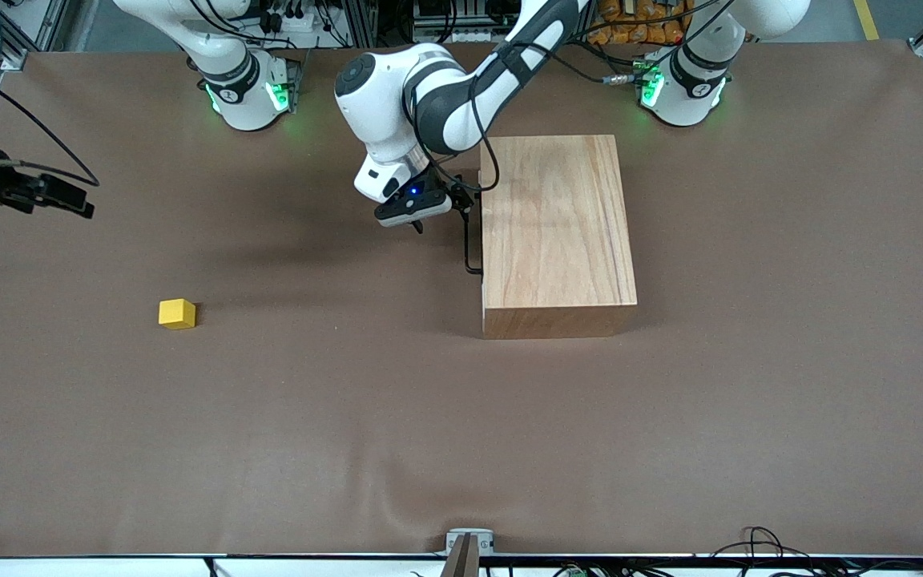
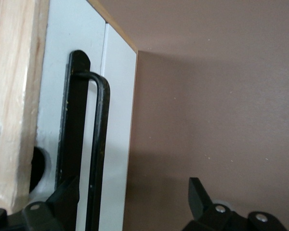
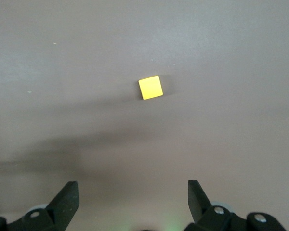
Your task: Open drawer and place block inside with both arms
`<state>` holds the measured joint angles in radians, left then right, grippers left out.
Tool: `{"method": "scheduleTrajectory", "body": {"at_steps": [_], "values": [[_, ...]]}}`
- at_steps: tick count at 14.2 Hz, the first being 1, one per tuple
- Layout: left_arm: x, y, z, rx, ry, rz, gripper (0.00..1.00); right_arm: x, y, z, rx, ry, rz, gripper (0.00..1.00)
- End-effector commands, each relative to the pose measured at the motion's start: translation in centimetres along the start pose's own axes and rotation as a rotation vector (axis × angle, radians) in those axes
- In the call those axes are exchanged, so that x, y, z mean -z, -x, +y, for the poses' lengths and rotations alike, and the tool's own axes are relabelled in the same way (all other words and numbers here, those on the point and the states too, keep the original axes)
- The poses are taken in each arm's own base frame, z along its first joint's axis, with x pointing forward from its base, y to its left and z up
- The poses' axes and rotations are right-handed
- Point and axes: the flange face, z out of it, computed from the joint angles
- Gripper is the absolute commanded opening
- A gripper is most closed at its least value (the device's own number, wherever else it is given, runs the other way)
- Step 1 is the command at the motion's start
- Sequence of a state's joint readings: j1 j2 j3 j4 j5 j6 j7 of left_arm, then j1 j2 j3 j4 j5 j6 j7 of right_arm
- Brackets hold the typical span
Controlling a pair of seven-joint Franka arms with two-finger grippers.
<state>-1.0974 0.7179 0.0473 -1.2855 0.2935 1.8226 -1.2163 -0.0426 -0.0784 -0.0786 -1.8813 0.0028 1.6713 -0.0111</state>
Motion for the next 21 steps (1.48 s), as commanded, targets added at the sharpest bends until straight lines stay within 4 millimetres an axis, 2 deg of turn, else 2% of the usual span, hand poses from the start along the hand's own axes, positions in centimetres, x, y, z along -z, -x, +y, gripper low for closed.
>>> {"method": "scheduleTrajectory", "body": {"at_steps": [1, 4, 7, 10, 13, 14, 16, 18, 19, 21], "values": [[0.2, 0.0, 0.2, -0.033, -0.015, 0.033, 1.00, -2.7, -1.3, -0.1, 0.039, 0.042, -0.026, 1.00], [-0.9, 0.3, 0.2, -0.065, -0.034, 0.025, 1.00, -6.3, -4.2, 0.2, 0.146, 0.049, -0.041, 1.00], [-3.0, 0.9, 0.5, -0.095, -0.065, 0.012, 1.00, -10.4, -6.8, 0.2, 0.240, 0.052, -0.039, 1.00], [-2.9, 0.7, 0.5, -0.105, -0.060, 0.007, 1.00, -13.7, -8.6, 0.4, 0.267, 0.054, -0.031, 1.00], [-2.2, 0.4, 1.1, -0.095, 0.001, 0.016, 1.00, -17.1, -9.3, -0.2, 0.279, 0.053, -0.057, 1.00], [-2.0, 0.4, 1.2, -0.091, 0.021, 0.012, 1.00, -18.2, -9.4, 0.2, 0.272, 0.053, -0.042, 1.00], [-1.4, 0.4, 1.6, -0.079, 0.070, 0.000, 1.00, -21.8, -8.9, 0.4, 0.266, 0.046, -0.028, 1.00], [-1.6, 0.4, 1.9, -0.081, 0.091, 0.010, 1.00, -24.7, -8.1, 0.3, 0.268, 0.050, 0.021, 1.00], [-1.3, 0.3, 2.2, -0.080, 0.117, 0.017, 1.00, -26.0, -8.5, 0.6, 0.265, 0.052, 0.033, 1.00], [-1.2, 0.2, 2.3, -0.077, 0.130, 0.020, 1.00, -27.6, -8.9, 2.4, 0.240, 0.050, 0.028, 1.00]]}}
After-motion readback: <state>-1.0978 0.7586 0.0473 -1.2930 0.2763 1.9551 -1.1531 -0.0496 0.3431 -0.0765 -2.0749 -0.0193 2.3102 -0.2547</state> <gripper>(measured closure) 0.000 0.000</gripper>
